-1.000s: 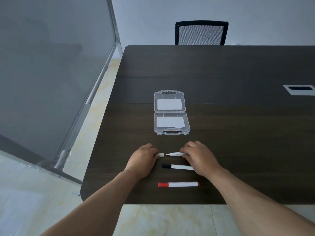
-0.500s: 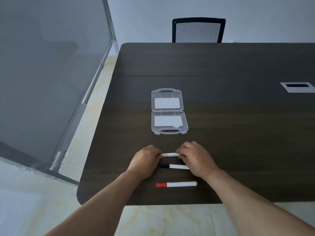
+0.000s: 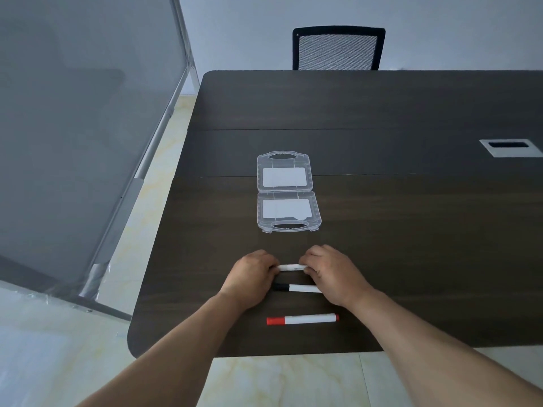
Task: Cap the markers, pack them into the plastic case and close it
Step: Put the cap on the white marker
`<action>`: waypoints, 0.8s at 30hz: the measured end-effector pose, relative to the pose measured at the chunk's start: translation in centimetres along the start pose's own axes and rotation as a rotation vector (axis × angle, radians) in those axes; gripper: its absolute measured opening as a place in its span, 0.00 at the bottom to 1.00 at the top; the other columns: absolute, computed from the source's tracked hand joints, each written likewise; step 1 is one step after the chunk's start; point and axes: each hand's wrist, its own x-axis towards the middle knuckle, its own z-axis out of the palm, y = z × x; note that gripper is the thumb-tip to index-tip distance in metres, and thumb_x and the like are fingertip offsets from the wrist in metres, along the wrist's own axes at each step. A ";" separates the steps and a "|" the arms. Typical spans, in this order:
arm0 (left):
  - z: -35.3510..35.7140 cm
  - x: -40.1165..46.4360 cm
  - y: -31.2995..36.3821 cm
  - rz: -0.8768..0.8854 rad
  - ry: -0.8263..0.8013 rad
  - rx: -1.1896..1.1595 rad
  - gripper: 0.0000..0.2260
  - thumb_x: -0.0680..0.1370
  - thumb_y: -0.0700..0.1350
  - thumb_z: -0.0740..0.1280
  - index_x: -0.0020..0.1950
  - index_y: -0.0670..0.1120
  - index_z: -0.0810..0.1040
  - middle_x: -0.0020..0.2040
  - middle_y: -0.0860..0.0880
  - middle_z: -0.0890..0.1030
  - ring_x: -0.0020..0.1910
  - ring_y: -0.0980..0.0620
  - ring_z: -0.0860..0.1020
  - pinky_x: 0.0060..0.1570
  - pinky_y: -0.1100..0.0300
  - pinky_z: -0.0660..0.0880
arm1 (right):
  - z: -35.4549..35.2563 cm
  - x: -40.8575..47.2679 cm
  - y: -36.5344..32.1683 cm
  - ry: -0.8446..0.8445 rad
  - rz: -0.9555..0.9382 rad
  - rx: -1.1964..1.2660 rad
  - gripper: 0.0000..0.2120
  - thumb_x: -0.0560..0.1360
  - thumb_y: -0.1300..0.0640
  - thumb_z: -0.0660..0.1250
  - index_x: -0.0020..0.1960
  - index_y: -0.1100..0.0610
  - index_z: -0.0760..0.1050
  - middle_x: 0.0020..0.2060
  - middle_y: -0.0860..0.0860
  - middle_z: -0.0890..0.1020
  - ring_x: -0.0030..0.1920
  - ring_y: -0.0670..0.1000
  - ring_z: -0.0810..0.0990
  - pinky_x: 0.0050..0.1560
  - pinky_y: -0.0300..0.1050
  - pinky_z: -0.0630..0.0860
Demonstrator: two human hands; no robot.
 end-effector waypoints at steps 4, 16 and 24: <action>-0.1 0.0 -0.1 0.006 -0.019 -0.008 0.08 0.78 0.46 0.63 0.53 0.48 0.79 0.50 0.50 0.79 0.50 0.51 0.76 0.49 0.62 0.70 | 0.2 0.0 0.1 0.001 0.005 0.007 0.10 0.75 0.62 0.66 0.56 0.55 0.79 0.50 0.50 0.80 0.50 0.50 0.75 0.49 0.48 0.76; -1.0 0.3 -0.4 -0.098 0.288 0.033 0.09 0.75 0.49 0.66 0.54 0.49 0.75 0.49 0.49 0.75 0.42 0.49 0.76 0.35 0.56 0.74 | -0.3 0.0 0.3 -0.030 -0.002 -0.004 0.11 0.77 0.58 0.65 0.59 0.53 0.77 0.54 0.48 0.79 0.54 0.46 0.74 0.53 0.42 0.74; -1.6 2.4 -0.6 -0.053 0.239 0.157 0.16 0.77 0.53 0.61 0.65 0.53 0.72 0.54 0.48 0.74 0.50 0.48 0.74 0.47 0.54 0.74 | -0.4 -0.1 0.2 -0.018 -0.029 -0.004 0.12 0.78 0.58 0.63 0.61 0.51 0.76 0.55 0.47 0.79 0.54 0.44 0.73 0.53 0.43 0.75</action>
